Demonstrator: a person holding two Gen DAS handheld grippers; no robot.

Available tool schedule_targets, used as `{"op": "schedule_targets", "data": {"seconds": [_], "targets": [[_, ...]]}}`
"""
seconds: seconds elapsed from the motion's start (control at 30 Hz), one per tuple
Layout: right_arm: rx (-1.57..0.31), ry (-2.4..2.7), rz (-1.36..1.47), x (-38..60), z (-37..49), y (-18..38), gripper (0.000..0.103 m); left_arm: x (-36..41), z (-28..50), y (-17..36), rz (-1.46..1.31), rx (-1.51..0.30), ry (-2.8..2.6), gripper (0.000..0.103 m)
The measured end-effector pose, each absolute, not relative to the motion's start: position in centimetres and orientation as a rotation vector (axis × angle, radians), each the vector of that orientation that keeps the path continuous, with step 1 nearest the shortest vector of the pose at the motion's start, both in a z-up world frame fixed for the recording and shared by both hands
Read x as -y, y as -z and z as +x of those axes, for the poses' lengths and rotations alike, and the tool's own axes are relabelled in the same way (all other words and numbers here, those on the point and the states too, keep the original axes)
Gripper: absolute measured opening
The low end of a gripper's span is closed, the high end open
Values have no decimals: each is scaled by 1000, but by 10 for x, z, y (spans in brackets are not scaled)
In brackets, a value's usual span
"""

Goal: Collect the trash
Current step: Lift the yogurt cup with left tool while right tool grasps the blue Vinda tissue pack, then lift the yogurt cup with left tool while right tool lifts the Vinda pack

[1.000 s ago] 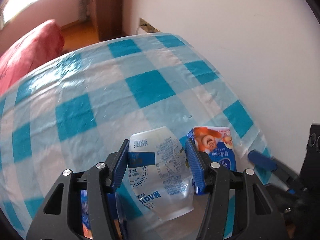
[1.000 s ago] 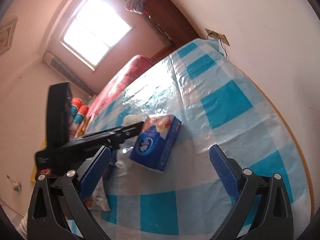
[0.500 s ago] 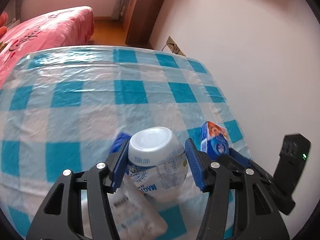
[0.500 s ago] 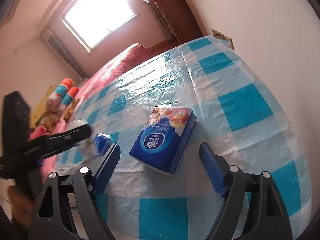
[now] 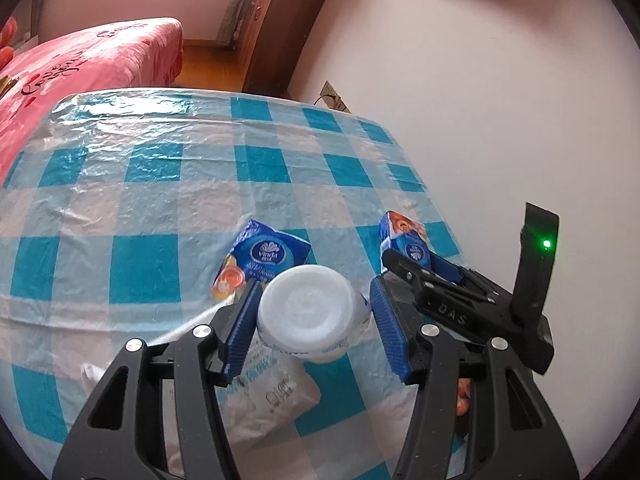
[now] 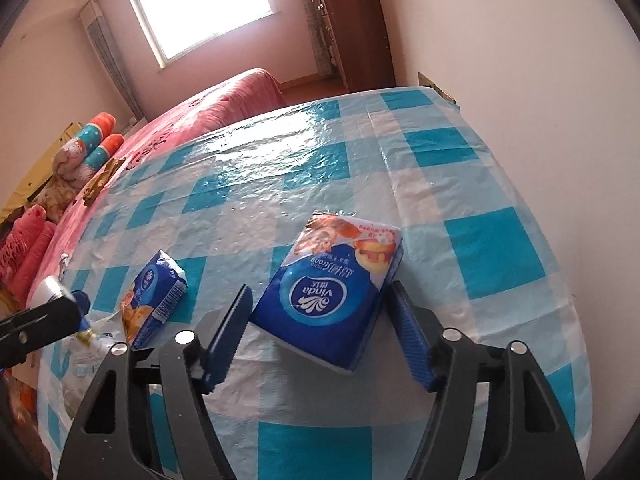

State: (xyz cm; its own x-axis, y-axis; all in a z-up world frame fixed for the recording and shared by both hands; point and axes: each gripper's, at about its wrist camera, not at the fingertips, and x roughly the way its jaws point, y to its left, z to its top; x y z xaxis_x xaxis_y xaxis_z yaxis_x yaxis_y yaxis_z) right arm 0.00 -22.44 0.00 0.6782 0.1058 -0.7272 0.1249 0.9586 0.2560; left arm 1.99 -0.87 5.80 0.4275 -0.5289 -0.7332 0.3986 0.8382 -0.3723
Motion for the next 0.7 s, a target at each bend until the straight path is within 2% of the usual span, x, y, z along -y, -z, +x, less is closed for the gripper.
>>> {"op": "schedule_targets", "data": {"seconds": [0.2,0.7], "targets": [[-823,-27,323,232,-3,0,61,-6,6,-57,-211,-965,576,56],[-794,-178,395,224,-28,-1,57,-50,-41,-64,-293,-945,571,56]]}}
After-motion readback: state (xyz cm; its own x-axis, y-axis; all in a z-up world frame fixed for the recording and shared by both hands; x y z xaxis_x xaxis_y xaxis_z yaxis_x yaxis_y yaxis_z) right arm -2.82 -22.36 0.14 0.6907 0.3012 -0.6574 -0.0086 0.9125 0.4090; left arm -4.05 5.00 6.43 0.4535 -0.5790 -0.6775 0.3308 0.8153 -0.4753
